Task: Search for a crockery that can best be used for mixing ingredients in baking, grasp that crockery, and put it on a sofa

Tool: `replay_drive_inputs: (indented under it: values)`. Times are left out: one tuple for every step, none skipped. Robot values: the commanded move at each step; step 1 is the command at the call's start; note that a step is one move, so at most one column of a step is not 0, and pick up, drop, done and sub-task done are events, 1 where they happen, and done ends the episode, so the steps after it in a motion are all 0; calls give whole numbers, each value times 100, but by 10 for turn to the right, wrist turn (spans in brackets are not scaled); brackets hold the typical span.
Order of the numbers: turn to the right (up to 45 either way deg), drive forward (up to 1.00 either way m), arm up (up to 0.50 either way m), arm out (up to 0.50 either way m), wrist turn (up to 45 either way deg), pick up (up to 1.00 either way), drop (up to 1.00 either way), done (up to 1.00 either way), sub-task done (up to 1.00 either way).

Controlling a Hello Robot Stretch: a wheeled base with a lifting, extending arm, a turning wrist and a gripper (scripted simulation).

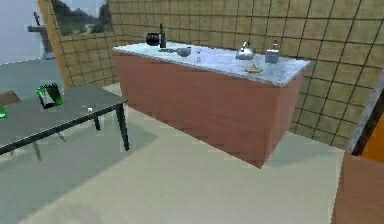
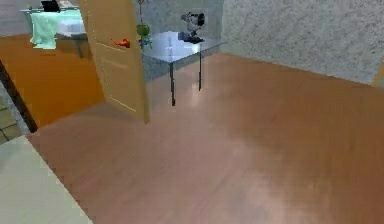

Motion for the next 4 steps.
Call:
replay_drive_inputs:
  values:
    - [0, 100, 0, 0, 0, 0, 0, 0, 0]
    - [-30, 0, 0, 0, 0, 0, 0, 0, 0]
    - [0, 35, 0, 0, 0, 0, 0, 0, 0]
    - [-450, 0, 0, 0, 0, 0, 0, 0, 0]
